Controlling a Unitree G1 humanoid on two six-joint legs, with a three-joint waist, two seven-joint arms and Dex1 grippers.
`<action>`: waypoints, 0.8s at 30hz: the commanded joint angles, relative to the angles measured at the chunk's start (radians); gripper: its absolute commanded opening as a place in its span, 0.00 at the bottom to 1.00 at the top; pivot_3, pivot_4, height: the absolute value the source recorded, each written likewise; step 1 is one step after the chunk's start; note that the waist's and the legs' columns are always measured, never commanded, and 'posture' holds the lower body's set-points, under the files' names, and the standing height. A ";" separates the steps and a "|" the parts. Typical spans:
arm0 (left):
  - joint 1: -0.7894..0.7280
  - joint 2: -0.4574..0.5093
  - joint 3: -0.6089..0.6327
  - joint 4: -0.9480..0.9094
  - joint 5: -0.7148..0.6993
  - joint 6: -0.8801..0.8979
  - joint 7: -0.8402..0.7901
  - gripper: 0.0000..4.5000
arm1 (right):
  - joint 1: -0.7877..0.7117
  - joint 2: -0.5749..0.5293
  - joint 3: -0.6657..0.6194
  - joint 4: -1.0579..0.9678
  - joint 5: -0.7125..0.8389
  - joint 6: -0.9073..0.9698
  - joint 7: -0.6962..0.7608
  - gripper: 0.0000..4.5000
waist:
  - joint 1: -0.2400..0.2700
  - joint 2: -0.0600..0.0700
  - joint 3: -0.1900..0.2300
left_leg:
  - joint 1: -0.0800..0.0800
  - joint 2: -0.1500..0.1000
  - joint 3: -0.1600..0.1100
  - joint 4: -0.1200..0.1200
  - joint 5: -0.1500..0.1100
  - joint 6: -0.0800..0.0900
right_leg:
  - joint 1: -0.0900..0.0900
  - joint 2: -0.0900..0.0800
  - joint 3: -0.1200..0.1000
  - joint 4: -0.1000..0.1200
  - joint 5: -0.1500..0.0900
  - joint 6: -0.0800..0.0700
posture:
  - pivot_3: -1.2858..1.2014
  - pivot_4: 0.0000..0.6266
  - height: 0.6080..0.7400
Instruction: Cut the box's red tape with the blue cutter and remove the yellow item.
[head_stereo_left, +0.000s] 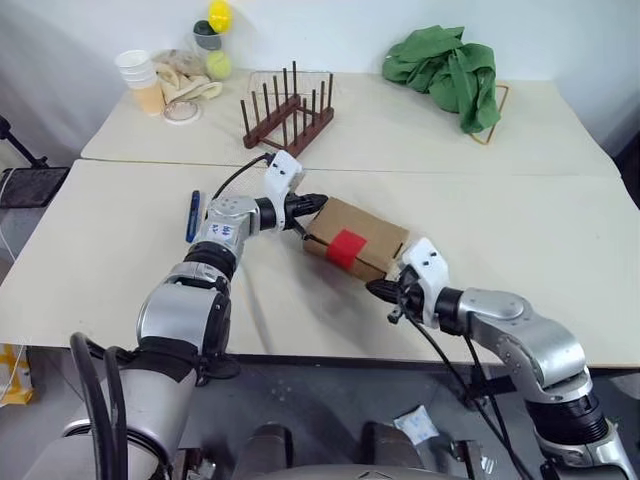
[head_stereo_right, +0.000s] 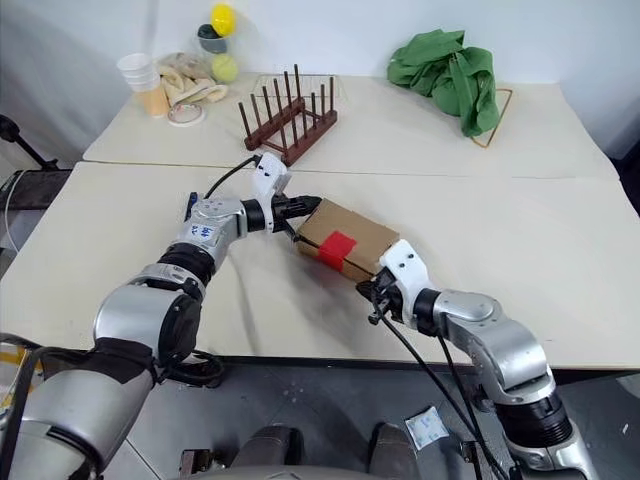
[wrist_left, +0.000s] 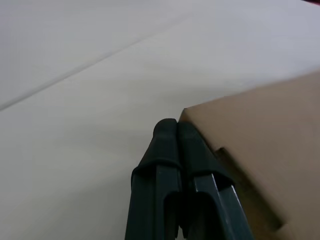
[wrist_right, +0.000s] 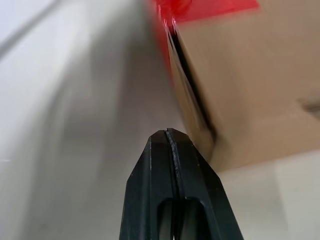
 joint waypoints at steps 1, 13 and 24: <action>0.037 0.002 0.005 -0.031 -0.013 0.028 -0.105 0.01 | -0.016 -0.038 -0.048 0.026 -0.027 -0.054 -0.005 0.00 | -0.001 0.000 0.000 | 0.000 0.000 0.000 0.000 0.000 0.000 | 0.000 0.000 0.000 0.000 0.000 0.000 | 0.52 0.24 1.00; 0.341 0.081 -0.006 -0.591 -0.174 0.302 -0.455 0.01 | -0.050 -0.040 -0.050 0.175 -0.140 -0.219 -0.052 0.00 | -0.022 0.000 0.000 | -0.001 0.001 0.000 0.000 0.000 0.000 | -0.003 0.000 0.000 0.002 0.000 0.000 | 0.52 0.24 1.00; 0.156 0.126 0.091 -0.382 -0.187 0.249 -0.150 0.01 | -0.054 -0.071 -0.082 0.197 -0.140 -0.206 -0.030 0.00 | -0.001 0.000 0.000 | -0.011 0.000 0.000 0.008 0.000 0.001 | -0.012 -0.001 0.001 0.009 0.001 0.000 | 0.52 0.24 1.00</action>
